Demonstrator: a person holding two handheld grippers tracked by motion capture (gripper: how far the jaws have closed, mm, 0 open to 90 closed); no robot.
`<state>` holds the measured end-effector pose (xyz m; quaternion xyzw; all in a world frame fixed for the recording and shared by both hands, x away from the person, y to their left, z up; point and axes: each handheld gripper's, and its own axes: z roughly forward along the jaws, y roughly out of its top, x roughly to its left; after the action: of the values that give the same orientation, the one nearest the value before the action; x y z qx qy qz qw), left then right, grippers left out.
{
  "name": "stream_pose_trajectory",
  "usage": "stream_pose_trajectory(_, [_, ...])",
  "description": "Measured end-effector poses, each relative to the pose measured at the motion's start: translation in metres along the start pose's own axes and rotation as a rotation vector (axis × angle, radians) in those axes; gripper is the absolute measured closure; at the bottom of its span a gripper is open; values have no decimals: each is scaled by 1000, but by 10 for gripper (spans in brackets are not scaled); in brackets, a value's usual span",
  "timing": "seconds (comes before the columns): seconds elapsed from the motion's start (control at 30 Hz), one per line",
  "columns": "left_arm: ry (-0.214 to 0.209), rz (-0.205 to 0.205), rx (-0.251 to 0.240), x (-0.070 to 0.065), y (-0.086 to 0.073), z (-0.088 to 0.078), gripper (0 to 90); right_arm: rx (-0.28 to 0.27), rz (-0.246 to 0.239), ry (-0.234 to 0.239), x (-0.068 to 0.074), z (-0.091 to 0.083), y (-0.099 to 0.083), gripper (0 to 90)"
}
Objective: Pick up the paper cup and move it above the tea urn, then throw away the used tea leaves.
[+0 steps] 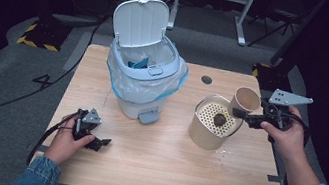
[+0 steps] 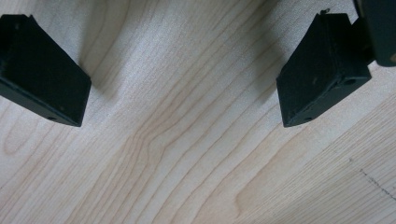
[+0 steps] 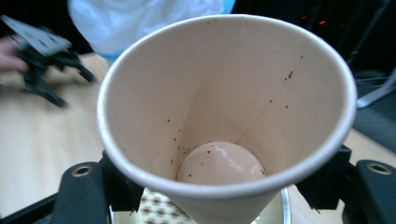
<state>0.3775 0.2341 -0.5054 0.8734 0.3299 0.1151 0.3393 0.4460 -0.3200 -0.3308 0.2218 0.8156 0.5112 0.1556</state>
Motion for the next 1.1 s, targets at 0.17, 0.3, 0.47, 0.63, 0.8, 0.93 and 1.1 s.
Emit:
stream_pose_trajectory(0.17, [0,-2,2,0,0,0,28,-24,54,45,0,-6,-1,300])
stream_pose_trajectory(0.3, [2,2,3,0,0,0,26,-17,54,54,2,-9,-3,299])
stream_pose_trajectory(0.47, [4,1,5,0,0,0,21,-3,34,63,9,-12,-9,299])
stream_pose_trajectory(0.63, [7,-3,6,0,0,0,19,9,24,70,17,-19,-20,299])
stream_pose_trajectory(0.8, [9,-10,4,-1,0,0,18,39,34,87,27,-26,-37,299])
stream_pose_trajectory(0.93, [11,-12,4,-1,0,0,18,60,47,108,33,-35,-51,297])
stream_pose_trajectory(1.1, [11,-12,4,-1,0,0,18,89,69,102,36,-37,-73,297])
